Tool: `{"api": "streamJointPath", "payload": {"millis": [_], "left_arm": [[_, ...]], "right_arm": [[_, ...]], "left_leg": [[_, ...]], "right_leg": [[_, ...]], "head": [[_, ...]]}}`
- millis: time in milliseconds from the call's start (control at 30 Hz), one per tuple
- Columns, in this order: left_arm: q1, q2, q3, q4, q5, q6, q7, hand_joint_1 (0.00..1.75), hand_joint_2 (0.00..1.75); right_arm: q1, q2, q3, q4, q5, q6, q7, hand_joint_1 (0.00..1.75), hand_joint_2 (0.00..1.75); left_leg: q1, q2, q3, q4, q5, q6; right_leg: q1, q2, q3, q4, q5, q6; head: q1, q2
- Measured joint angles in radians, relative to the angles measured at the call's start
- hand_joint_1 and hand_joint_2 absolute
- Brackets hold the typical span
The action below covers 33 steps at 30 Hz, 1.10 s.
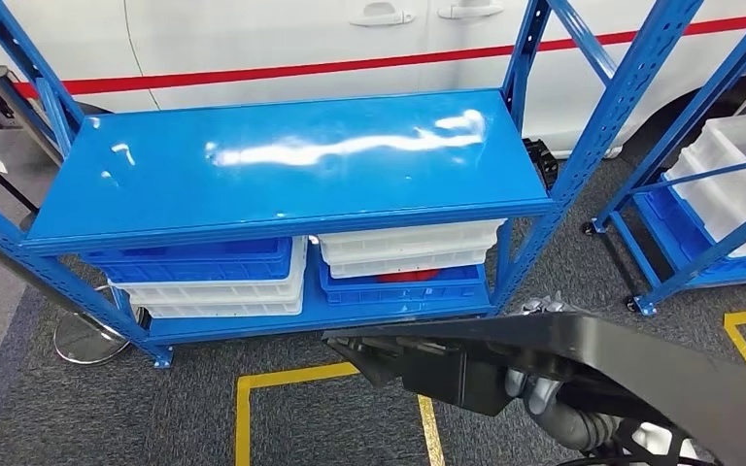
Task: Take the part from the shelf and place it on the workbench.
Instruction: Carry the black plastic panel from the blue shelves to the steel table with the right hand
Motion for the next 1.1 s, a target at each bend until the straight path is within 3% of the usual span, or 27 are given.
{"api": "streamJointPath", "payload": {"millis": [33,67,133,167,200,233,267,300,333,400,433,500,533,567,667,700,733,767,833,867,933,1000,1033,1067,1100], "left_arm": [[-0.001,0.0,0.0,0.0,0.0,0.0,0.0,0.0,1.75],[-0.001,-0.001,0.0,0.0,0.0,-0.001,0.0,0.0,1.75],[-0.001,-0.002,0.0,0.0,0.001,-0.004,-0.002,0.0,1.75],[-0.001,-0.002,0.0,0.0,0.001,-0.007,-0.003,0.0,1.75],[-0.001,-0.002,0.0,0.0,0.001,-0.01,-0.005,0.0,1.75],[0.0,-0.003,0.0,0.0,0.001,-0.013,-0.007,0.0,1.75],[0.0,-0.003,0.0,0.0,0.002,-0.015,-0.008,0.0,1.75],[0.0,-0.003,0.0,0.0,0.002,-0.017,-0.009,0.0,1.75],[0.0,-0.003,0.0,0.0,0.002,-0.017,-0.01,0.0,1.75],[0.0,-0.003,0.0,0.0,0.002,-0.017,-0.011,0.0,1.75],[0.0,-0.003,0.001,0.0,0.002,-0.017,-0.012,0.0,1.75],[0.001,-0.003,0.001,0.0,0.002,-0.017,-0.013,0.0,1.75],[0.002,-0.003,0.001,0.0,0.002,-0.016,-0.013,0.0,1.75],[0.004,-0.003,0.001,0.0,0.002,-0.016,-0.013,0.0,1.75],[0.005,-0.003,0.001,0.0,0.003,-0.015,-0.014,0.0,1.75],[0.005,-0.003,0.002,0.0,0.003,-0.015,-0.015,0.0,1.75],[0.005,-0.003,0.002,0.0,0.003,-0.015,-0.016,0.0,1.75],[0.005,-0.004,0.002,0.0,0.003,-0.015,-0.017,0.0,1.75],[0.005,-0.003,0.002,0.0,0.0,-0.016,-0.02,0.0,1.75],[0.004,-0.003,0.002,0.0,-0.002,-0.017,-0.021,0.0,1.75],[0.003,-0.002,0.003,0.0,-0.008,-0.019,-0.023,0.0,1.75],[0.004,-0.002,0.004,0.0,-0.014,-0.022,-0.025,0.0,1.75],[0.004,-0.003,0.004,0.0,-0.017,-0.025,-0.027,0.0,1.75],[0.003,-0.003,0.004,0.0,-0.02,-0.029,-0.028,0.0,1.75],[0.003,-0.003,0.004,0.0,-0.023,-0.033,-0.03,0.0,1.75]], "right_arm": [[0.003,0.0,-0.003,0.0,0.006,0.006,0.0,1.75,1.75],[0.007,0.001,-0.007,0.001,0.011,0.01,0.0,1.75,1.75],[0.013,0.002,-0.011,0.001,0.022,0.015,0.001,1.75,1.75],[0.016,0.003,-0.012,0.001,0.027,0.017,0.001,1.75,1.75],[0.021,0.004,-0.014,0.001,0.031,0.018,0.001,1.75,1.75],[0.026,0.006,-0.015,0.001,0.034,0.019,0.001,1.75,1.75],[0.03,0.007,-0.017,0.001,0.036,0.019,0.001,1.75,1.75],[0.033,0.008,-0.018,0.001,0.036,0.019,0.001,1.75,1.75],[0.034,0.008,-0.019,0.001,0.036,0.019,0.001,1.75,1.75],[0.038,0.009,-0.022,0.0,0.037,0.019,0.001,1.75,1.75],[0.04,0.009,-0.024,0.0,0.037,0.019,0.0,1.75,1.75],[0.042,0.01,-0.026,-0.001,0.037,0.019,0.0,1.75,1.75],[0.042,0.011,-0.026,-0.001,0.038,0.019,0.0,1.75,1.75],[0.043,0.012,-0.027,-0.001,0.037,0.019,0.0,1.75,1.75],[0.05,0.018,-0.028,-0.001,0.043,0.028,0.0,1.75,1.75],[0.055,0.022,-0.029,-0.001,0.049,0.033,0.0,1.75,1.75],[0.06,0.028,-0.03,-0.001,0.057,0.039,0.0,1.75,1.75],[0.064,0.034,-0.031,-0.001,0.065,0.043,0.0,1.75,1.75],[0.07,0.05,-0.034,-0.002,0.08,0.046,0.0,1.75,1.75],[0.072,0.058,-0.034,-0.004,0.088,0.046,0.001,1.75,1.75],[0.075,0.074,-0.034,-0.009,0.103,0.044,0.0,1.75,1.75],[0.081,0.088,-0.034,-0.013,0.119,0.039,0.0,1.75,1.75],[0.085,0.094,-0.034,-0.015,0.126,0.036,0.0,1.75,1.75],[0.089,0.098,-0.034,-0.016,0.132,0.033,0.0,1.75,1.75],[0.093,0.101,-0.034,-0.018,0.137,0.03,0.0,1.75,1.75]], "left_leg": [[0.002,0.002,-0.009,-0.005,0.014,0.008],[0.005,0.005,-0.02,-0.009,0.029,0.013],[0.004,0.008,-0.049,-0.006,0.053,0.019],[0.003,0.009,-0.066,-0.003,0.064,0.018],[0.003,0.01,-0.083,0.001,0.074,0.017],[0.003,0.01,-0.101,0.007,0.083,0.015],[0.003,0.01,-0.118,0.014,0.09,0.013],[0.004,0.01,-0.132,0.022,0.096,0.009],[0.003,0.01,-0.145,0.029,0.102,0.005],[0.002,0.009,-0.155,0.036,0.114,-0.006],[0.002,0.008,-0.157,0.035,0.122,-0.012],[0.003,0.006,-0.161,0.034,0.13,-0.024],[0.004,0.004,-0.167,0.042,0.118,-0.03],[0.005,0.003,-0.179,0.068,0.083,-0.034],[0.008,0.002,-0.229,0.25,-0.061,-0.044],[0.008,0.001,-0.234,0.302,-0.076,-0.046],[0.008,0.001,-0.224,0.323,-0.066,-0.046],[0.008,0.001,-0.197,0.309,-0.04,-0.045],[0.008,0.0,-0.099,0.188,0.004,-0.037],[0.006,-0.002,-0.047,0.107,0.002,-0.033],[0.002,-0.004,0.008,0.011,-0.014,-0.026],[0.003,-0.002,0.003,-0.004,-0.003,-0.018],[0.006,0.0,-0.003,-0.007,0.007,-0.011],[0.008,0.002,-0.013,-0.008,0.018,-0.003],[0.01,0.005,-0.024,-0.01,0.03,0.004]], "right_leg": [[-0.001,0.001,-0.007,0.012,-0.021,0.004],[-0.001,0.002,-0.018,0.042,-0.06,0.009],[-0.006,0.001,-0.046,0.151,-0.162,0.017],[-0.008,0.001,-0.055,0.211,-0.193,0.021],[-0.01,0.001,-0.055,0.253,-0.198,0.024],[-0.012,0.001,-0.04,0.266,-0.181,0.026],[-0.014,0.001,-0.007,0.241,-0.152,0.028],[-0.016,0.001,0.039,0.189,-0.126,0.028],[-0.015,0.001,0.093,0.115,-0.123,0.027],[-0.01,0.002,0.162,0.009,-0.142,0.016],[-0.006,0.003,0.174,-0.016,-0.151,0.009],[-0.006,0.002,0.162,-0.02,-0.136,-0.008],[-0.008,0.0,0.154,-0.022,-0.126,-0.017],[-0.01,-0.002,0.142,-0.024,-0.114,-0.026],[-0.007,-0.003,0.097,-0.022,-0.078,-0.039],[-0.005,-0.003,0.081,-0.02,-0.067,-0.039],[-0.005,-0.003,0.064,-0.017,-0.057,-0.038],[-0.004,-0.003,0.048,-0.014,-0.047,-0.036],[-0.003,-0.002,0.019,-0.006,-0.029,-0.03],[-0.002,-0.001,0.009,-0.003,-0.021,-0.026],[-0.001,-0.001,0.0,-0.004,-0.002,-0.016],[-0.001,0.0,-0.004,-0.01,0.014,-0.004],[-0.001,0.001,-0.01,-0.005,0.004,0.001],[-0.001,0.001,-0.02,0.015,-0.023,0.006],[-0.002,0.001,-0.034,0.057,-0.069,0.011]], "head": [[0.001,0.0],[0.003,0.0],[0.006,0.0],[0.006,0.0],[0.006,0.0],[0.006,0.0],[0.006,0.0],[0.006,0.0],[0.006,0.0],[0.006,0.0],[0.006,0.0],[0.008,0.0],[0.007,0.0],[0.007,0.0],[0.006,0.0],[0.006,0.0],[0.006,0.0],[0.006,0.0],[0.006,0.0],[0.006,0.0],[0.006,0.0],[0.005,0.0],[0.004,0.0],[0.005,0.0],[0.006,0.0]]}}
